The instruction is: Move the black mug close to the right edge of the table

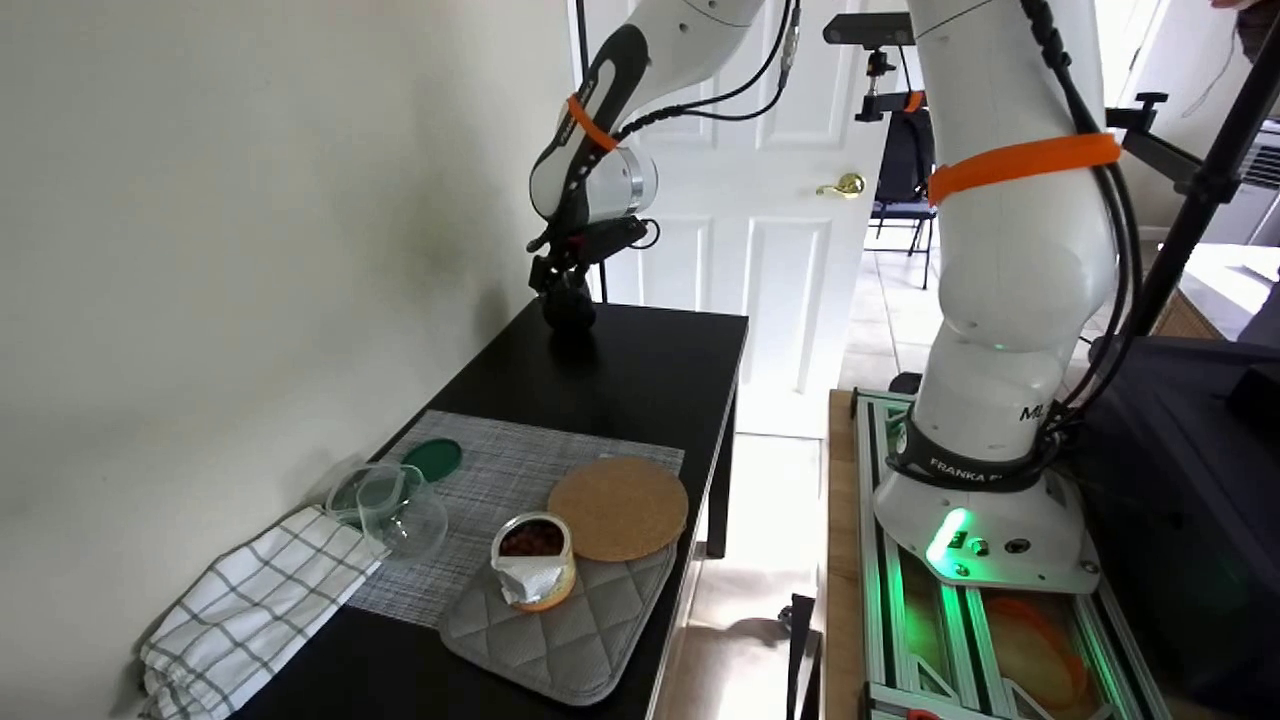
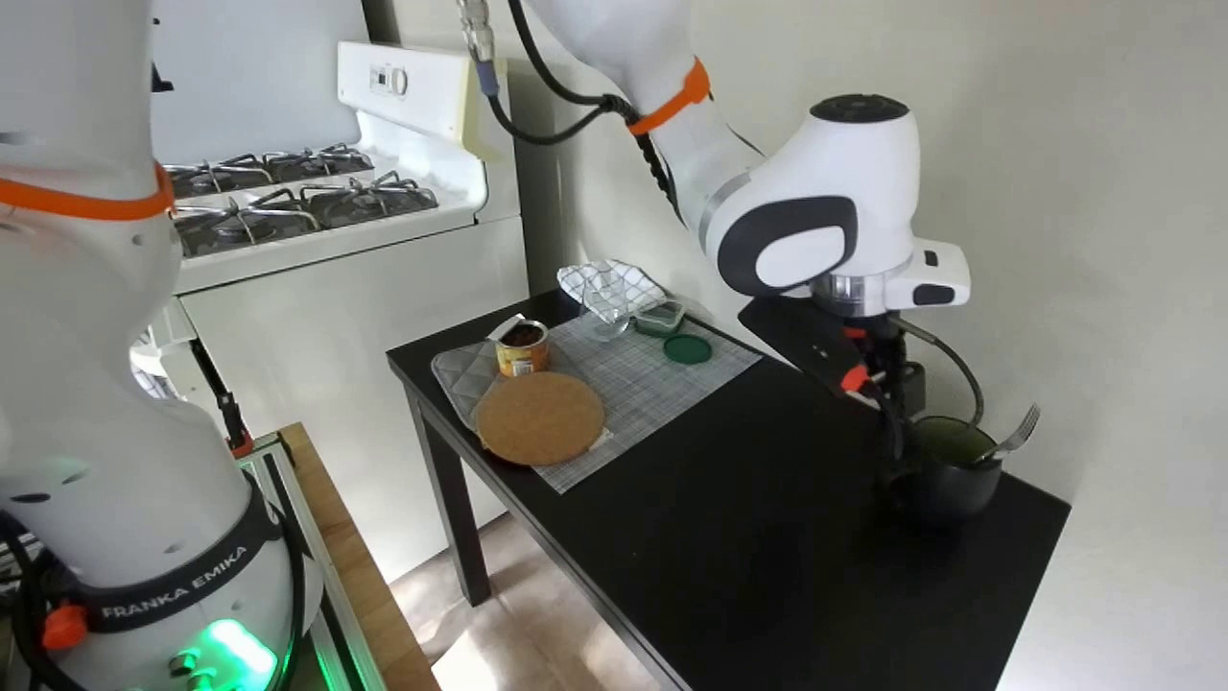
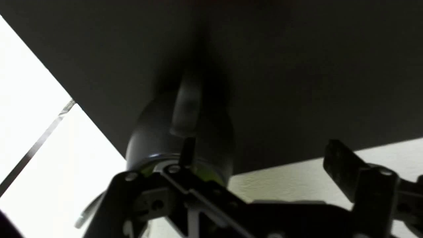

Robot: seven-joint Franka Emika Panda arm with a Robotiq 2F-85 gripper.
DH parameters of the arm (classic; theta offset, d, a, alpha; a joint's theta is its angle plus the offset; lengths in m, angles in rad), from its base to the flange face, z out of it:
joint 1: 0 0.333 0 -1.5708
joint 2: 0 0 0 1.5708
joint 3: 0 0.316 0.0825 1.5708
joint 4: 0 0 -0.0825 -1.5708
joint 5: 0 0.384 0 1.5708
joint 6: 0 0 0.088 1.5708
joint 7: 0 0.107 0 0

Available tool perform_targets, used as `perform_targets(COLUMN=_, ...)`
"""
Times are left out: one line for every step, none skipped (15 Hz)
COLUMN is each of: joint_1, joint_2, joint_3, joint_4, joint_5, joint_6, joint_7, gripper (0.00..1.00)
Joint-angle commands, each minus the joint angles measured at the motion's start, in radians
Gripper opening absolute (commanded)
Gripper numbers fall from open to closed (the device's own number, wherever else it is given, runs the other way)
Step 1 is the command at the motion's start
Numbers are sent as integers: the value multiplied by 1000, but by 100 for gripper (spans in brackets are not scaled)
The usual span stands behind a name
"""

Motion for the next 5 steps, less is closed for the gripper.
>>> perform_targets(joint_1=-8, joint_2=-206, joint_3=99, joint_4=-177, joint_5=72, joint_6=-118, joint_7=-150, gripper=100)
perform_targets(joint_1=5, joint_2=-253, joint_3=116, joint_4=-219, joint_5=100, joint_6=-125, joint_7=-204, gripper=100)
perform_targets(joint_1=26, joint_2=-294, joint_3=123, joint_4=-256, joint_5=120, joint_6=-131, joint_7=-253, gripper=100)
perform_targets(joint_1=54, joint_2=-180, joint_3=65, joint_4=-142, joint_5=91, joint_6=-109, joint_7=-172, gripper=99)
perform_targets(joint_1=72, joint_2=-211, joint_3=64, joint_4=-165, joint_5=100, joint_6=-112, joint_7=-181, gripper=99)
